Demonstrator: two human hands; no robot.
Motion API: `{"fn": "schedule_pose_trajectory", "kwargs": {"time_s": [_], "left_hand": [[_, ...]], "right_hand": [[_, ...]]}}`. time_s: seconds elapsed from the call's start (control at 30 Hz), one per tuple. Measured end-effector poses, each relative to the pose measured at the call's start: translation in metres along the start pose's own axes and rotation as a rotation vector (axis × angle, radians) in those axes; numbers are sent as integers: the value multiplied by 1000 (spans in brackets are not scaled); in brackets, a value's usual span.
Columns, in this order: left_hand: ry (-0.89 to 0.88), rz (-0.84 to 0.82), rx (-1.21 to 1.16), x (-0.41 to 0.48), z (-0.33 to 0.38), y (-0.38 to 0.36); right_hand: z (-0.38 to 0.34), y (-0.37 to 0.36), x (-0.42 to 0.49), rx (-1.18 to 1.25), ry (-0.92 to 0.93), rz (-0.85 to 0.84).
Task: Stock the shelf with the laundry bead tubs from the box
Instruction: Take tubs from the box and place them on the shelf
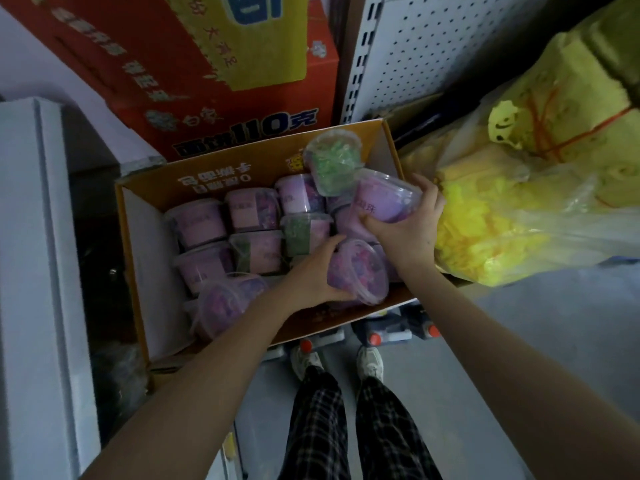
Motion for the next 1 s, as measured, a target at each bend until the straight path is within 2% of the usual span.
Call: {"fn": "schedule_pose_trajectory", "kwargs": {"time_s": [0.2,0.47,0.67,0.87,1.0], "left_hand": [[-48,-67,39,12,9,-14],[-42,205,-126,-19,13,32],[-18,605,-257,-80,30,90],[-26,1049,-347,-179,62,136],[-28,1306,-407,-258,82,132]], "right_hand": [[12,15,8,20,9,22],[-2,24,4,20,57,3],[-55,25,-8,59,176,-37],[-131,28,-34,136,428,-148],[-174,38,-71,131,643,-236]]}}
Point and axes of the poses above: each hand's wrist, its own x-axis towards the middle knuckle, its own y-axis out of the back of the hand, z = x × y, the point moved 6 cm from there along x, towards the middle knuckle, and after that the axes turned 7 degrees about -x, right-handed, at the moved point
